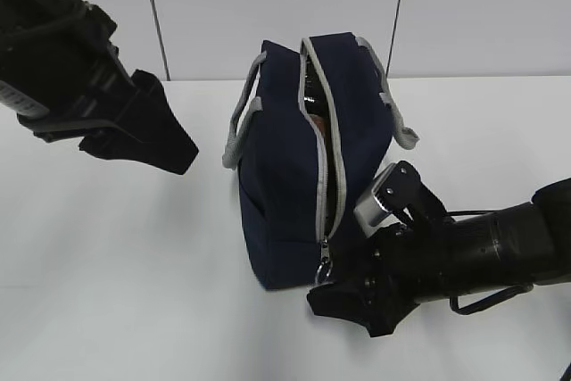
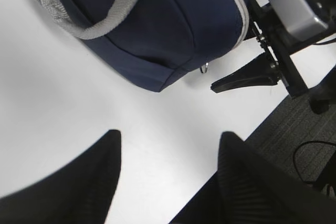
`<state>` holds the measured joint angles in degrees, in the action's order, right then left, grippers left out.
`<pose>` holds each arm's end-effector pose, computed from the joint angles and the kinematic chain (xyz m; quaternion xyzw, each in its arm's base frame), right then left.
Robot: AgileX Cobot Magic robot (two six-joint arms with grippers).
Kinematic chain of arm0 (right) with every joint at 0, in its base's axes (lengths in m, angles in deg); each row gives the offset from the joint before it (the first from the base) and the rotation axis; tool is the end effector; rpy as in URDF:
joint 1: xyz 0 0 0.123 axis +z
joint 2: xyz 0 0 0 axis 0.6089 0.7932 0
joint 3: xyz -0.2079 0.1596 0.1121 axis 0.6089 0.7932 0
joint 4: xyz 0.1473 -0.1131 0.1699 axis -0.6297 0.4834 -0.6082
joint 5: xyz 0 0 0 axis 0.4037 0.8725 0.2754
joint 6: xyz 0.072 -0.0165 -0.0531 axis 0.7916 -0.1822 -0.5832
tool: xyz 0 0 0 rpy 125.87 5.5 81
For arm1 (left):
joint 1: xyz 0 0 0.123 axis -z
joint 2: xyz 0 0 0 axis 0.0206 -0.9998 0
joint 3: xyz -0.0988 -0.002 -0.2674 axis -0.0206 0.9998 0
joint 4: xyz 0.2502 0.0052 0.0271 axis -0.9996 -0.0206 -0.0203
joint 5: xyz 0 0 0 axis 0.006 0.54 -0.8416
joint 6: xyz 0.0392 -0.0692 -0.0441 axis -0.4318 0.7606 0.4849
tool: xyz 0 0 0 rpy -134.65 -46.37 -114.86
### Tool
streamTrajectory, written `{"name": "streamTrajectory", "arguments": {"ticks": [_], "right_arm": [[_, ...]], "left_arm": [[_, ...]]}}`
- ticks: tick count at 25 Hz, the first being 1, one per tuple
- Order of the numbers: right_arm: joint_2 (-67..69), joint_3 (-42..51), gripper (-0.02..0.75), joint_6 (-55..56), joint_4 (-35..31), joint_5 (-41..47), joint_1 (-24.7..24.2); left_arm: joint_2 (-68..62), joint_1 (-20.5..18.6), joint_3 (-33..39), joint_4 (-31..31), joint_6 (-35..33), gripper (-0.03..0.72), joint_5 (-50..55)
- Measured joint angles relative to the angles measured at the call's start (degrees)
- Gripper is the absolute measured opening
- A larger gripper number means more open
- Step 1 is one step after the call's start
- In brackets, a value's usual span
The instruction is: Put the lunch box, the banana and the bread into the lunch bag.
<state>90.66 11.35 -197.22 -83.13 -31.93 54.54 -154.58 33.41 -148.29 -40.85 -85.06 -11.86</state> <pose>0.2532 0.1426 0.1148 -0.4294 0.7756 0.3243 0.3298 0.2196 -0.1632 0.3312 0.3241 0.8991 -0.1752 0.2365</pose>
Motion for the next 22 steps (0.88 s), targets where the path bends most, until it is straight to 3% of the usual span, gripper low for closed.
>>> {"name": "streamTrajectory", "arguments": {"ticks": [22], "right_arm": [[0.47,-1.62,0.445,0.68,-0.12,2.28,0.00]], "left_arm": [[0.00,0.00,0.00,-0.40,0.00,0.414,0.19]]}}
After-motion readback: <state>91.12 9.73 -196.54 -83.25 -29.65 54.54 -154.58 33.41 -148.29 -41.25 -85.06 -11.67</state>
